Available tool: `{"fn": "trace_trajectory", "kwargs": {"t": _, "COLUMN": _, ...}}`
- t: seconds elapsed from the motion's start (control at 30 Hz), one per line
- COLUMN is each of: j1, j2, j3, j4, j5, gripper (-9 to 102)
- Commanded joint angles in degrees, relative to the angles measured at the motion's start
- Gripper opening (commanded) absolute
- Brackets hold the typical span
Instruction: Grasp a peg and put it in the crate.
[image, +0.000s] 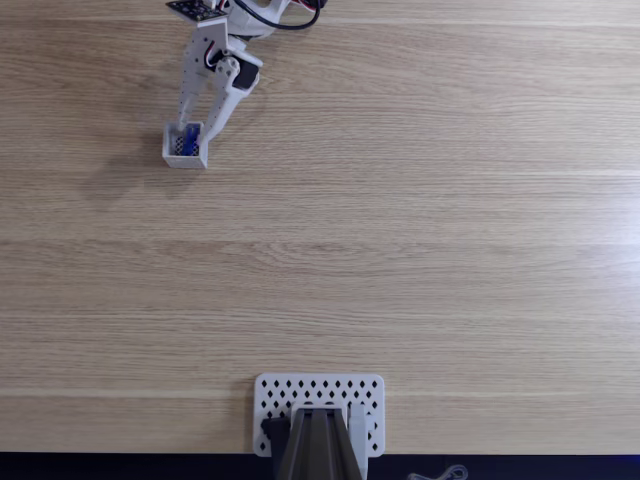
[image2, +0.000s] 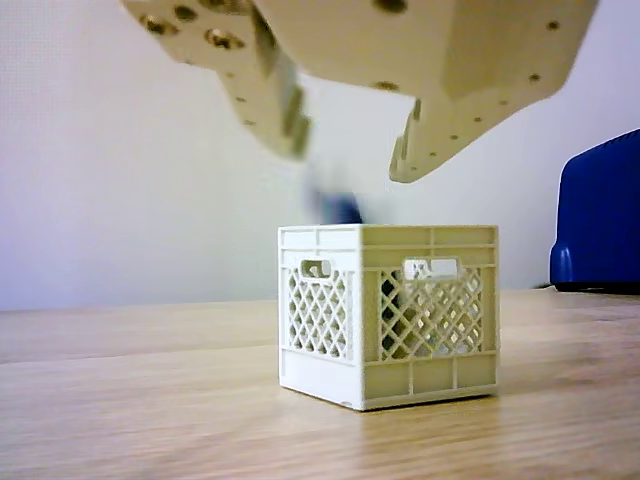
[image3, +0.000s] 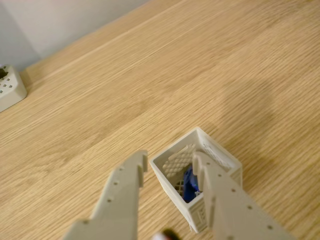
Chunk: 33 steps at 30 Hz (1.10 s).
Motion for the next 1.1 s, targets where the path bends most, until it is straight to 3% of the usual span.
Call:
{"fn": "trace_trajectory", "kwargs": {"t": 0.0, "j1": 0.4, "j2": 1.7, "j3": -1.0, "j4": -1.4, "j5": 0.5, "gripper": 9}}
{"fn": "trace_trajectory", "kwargs": {"t": 0.1, "j1": 0.4, "j2": 1.8, "j3": -0.9, "j4": -1.1, "j5": 0.5, "gripper": -2}}
{"fn": "trace_trajectory", "kwargs": {"t": 0.3, "j1": -3.7, "j2": 6.9, "j3": -1.0, "j4": 0.1, "j5": 0.8, "gripper": -1}}
{"fn": "trace_trajectory", "kwargs": {"t": 0.47, "j1": -12.6, "j2": 16.8, "j3": -1.7, "j4": 9.9, "j5": 7.6, "gripper": -1}}
{"fn": "trace_trajectory", "kwargs": {"t": 0.6, "j1": -19.9, "j2": 27.0, "j3": -3.3, "j4": 22.4, "j5": 20.2, "gripper": -1}}
{"fn": "trace_trajectory", "kwargs": {"t": 0.87, "j1": -28.0, "j2": 46.5, "j3": -6.4, "j4": 51.5, "j5": 54.9, "gripper": -1}}
{"fn": "trace_trajectory", "kwargs": {"t": 1.07, "j1": -29.3, "j2": 58.2, "j3": -5.0, "j4": 65.4, "j5": 80.4, "gripper": -1}}
